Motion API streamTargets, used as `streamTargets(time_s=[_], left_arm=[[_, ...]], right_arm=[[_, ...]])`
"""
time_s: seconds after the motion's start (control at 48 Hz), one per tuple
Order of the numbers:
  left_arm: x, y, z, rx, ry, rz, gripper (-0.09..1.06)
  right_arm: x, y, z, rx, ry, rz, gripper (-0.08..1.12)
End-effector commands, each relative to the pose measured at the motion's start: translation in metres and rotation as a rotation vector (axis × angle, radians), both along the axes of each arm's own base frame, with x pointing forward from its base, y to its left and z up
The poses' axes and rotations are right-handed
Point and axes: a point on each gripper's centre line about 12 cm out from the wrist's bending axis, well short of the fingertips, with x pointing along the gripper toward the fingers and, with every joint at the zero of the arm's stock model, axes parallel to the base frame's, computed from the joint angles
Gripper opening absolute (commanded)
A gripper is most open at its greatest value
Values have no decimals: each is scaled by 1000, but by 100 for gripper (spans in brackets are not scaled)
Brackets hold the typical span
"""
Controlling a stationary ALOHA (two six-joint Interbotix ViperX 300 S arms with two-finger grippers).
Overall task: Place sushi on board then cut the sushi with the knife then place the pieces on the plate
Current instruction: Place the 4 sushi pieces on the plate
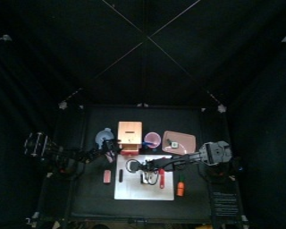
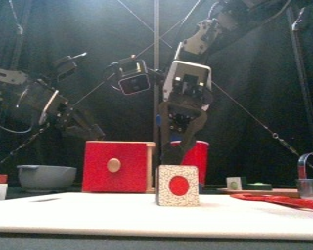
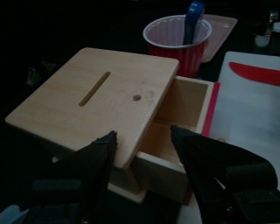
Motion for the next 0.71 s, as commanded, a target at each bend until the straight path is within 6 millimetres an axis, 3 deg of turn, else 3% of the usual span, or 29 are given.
streamTargets(time_s=[0.021,0.375,0.604,0.708], left_arm=[[2,0,3,-1,-15,4,88],[0,1,0,-6,-5,12,88],[-1,2,0,-8,-5,19,88],[-1,1,0,-9,-2,18,88]], right_arm=[[3,0,15,6,-35,-4,89],[1,1,17,6,-24,1,67],[-7,-2,31,1,-19,3,62],[-21,-3,41,3,-17,0,62]])
